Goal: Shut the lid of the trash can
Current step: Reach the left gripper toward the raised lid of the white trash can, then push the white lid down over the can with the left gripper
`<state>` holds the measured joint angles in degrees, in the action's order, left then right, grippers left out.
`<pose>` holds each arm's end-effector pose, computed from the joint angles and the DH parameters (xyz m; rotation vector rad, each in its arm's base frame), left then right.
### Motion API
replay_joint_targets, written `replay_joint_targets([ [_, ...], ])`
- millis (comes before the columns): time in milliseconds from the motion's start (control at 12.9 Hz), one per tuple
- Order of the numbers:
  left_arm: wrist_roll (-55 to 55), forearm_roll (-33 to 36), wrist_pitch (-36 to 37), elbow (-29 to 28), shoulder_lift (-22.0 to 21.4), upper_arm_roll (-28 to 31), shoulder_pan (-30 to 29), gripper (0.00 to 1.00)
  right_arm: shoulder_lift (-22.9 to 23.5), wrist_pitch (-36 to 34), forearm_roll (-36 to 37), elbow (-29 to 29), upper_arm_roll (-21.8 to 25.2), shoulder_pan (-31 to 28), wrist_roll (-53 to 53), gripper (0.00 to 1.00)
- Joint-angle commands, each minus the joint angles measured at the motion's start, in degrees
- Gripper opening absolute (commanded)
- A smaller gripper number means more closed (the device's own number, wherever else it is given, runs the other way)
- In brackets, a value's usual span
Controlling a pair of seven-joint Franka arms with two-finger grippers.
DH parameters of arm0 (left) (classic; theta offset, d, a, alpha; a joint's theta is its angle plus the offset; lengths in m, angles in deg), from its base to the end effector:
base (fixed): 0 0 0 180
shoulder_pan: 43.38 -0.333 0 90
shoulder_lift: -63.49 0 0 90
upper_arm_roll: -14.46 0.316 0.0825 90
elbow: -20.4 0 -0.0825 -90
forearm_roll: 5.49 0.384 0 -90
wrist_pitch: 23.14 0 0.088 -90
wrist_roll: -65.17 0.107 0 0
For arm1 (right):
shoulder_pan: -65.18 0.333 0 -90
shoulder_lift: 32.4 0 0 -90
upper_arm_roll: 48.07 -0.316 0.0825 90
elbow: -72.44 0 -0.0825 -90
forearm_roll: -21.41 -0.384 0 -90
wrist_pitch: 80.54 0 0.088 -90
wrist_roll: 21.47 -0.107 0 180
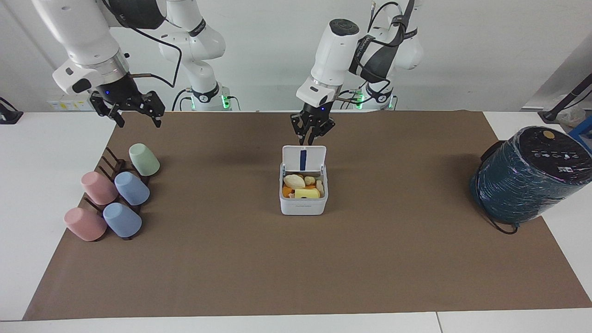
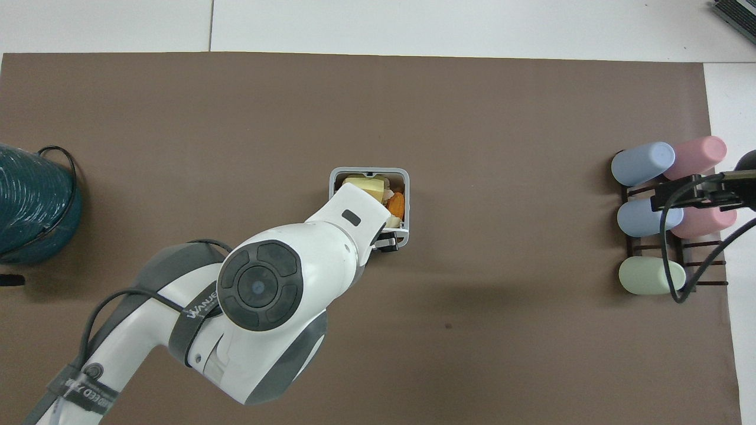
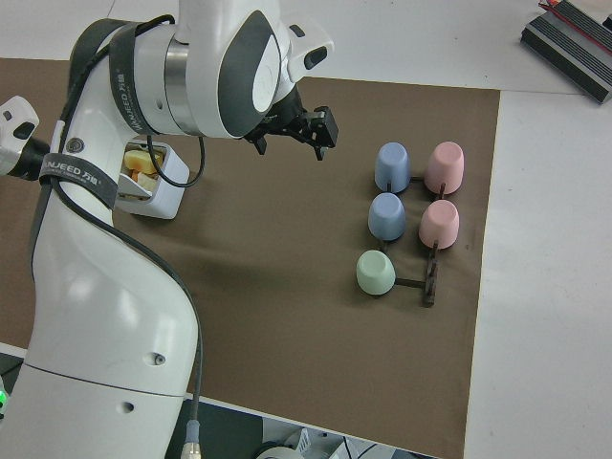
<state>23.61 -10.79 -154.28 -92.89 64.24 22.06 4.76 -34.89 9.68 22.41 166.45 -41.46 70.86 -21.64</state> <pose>0.4442 -0.3830 0.4906 2.8755 0.0977 0.2534 0.5403 -0.0120 0.6154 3.1289 -0.0294 -0.0361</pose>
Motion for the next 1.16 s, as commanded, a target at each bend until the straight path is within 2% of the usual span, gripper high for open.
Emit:
replay_joint_targets([
  [0, -0.28, -1.46, -4.20, -0.53, 1.36, -0.04, -1.02, 0.28, -0.85, -0.56, -1.00, 0.47, -0.19, -0.23, -0.53, 1.00],
  [465, -0.19, -4.79, -10.45, 2.89, 5.40, -0.04, -3.92, 0.26, -0.85, -0.56, -1.00, 0.47, -0.19, -0.23, -0.53, 1.00],
  [930, -0.10, -5.77, -12.91, 3.43, 7.34, -0.04, -4.54, 0.12, -0.85, -0.56, -1.00, 0.47, -0.19, -0.23, -0.53, 1.00],
  [1085, -0.28, -5.95, -14.66, 3.51, 9.18, -0.04, -4.37, 0.09, -0.85, -0.56, -0.91, 0.47, -0.19, -0.23, -0.53, 1.00],
])
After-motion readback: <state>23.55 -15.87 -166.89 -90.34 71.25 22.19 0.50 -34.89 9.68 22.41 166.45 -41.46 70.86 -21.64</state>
